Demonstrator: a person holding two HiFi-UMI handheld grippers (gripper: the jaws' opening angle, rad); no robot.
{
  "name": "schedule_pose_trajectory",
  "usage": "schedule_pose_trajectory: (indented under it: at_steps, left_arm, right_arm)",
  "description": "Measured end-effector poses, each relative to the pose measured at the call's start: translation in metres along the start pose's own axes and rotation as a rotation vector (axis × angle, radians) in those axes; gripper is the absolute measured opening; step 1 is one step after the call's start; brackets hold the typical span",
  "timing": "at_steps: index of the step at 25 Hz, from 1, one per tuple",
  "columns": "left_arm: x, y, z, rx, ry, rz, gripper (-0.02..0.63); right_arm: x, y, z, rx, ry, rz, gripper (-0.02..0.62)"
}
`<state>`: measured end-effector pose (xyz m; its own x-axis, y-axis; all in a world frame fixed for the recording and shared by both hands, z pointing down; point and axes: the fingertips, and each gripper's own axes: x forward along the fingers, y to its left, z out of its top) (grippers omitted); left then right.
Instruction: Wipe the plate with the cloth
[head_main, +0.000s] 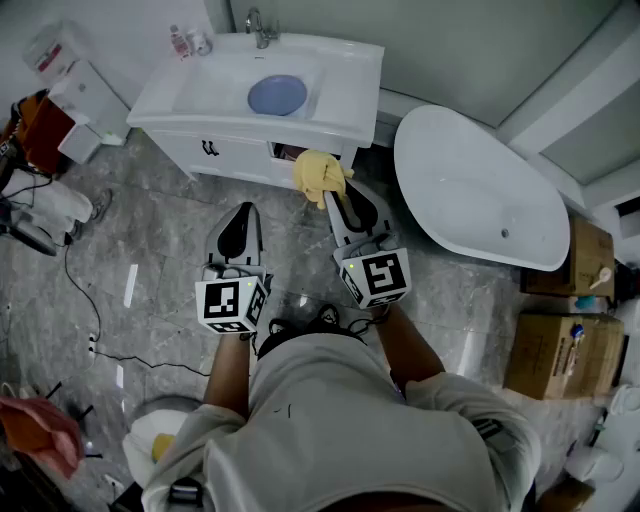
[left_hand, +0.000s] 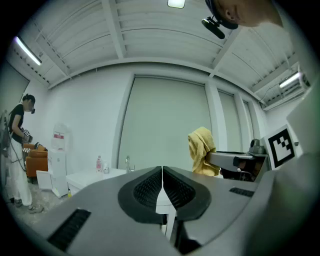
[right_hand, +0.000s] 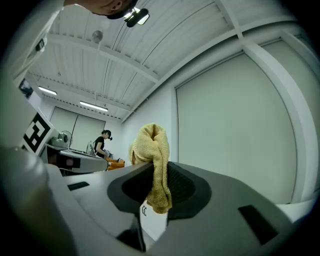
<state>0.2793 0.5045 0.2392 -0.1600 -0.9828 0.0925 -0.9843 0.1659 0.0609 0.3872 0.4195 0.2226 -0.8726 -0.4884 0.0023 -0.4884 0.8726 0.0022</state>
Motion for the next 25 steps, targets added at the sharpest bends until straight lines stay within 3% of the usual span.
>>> schedule_pose_trajectory:
  at_steps: [5,14,20,25]
  left_arm:
    - [0.021,-0.011,-0.013,0.024,0.042,-0.011,0.024]
    - [0.043,-0.005,-0.053,-0.002,0.127,0.009,0.024]
    - [0.100,0.042,-0.064,-0.039,0.125,-0.018,0.024]
    - [0.164,0.095,-0.057,-0.038,0.122,-0.095,0.023]
  right_arm:
    - [0.004,-0.030,-0.016,0.021,-0.009,0.002,0.077]
    - [0.018,-0.056,-0.055,0.049,0.060,0.007,0.077]
    - [0.070,-0.072,-0.067,0.005,0.097,-0.022,0.077]
    - [0.142,-0.080,-0.063,-0.007,0.112,-0.055,0.077]
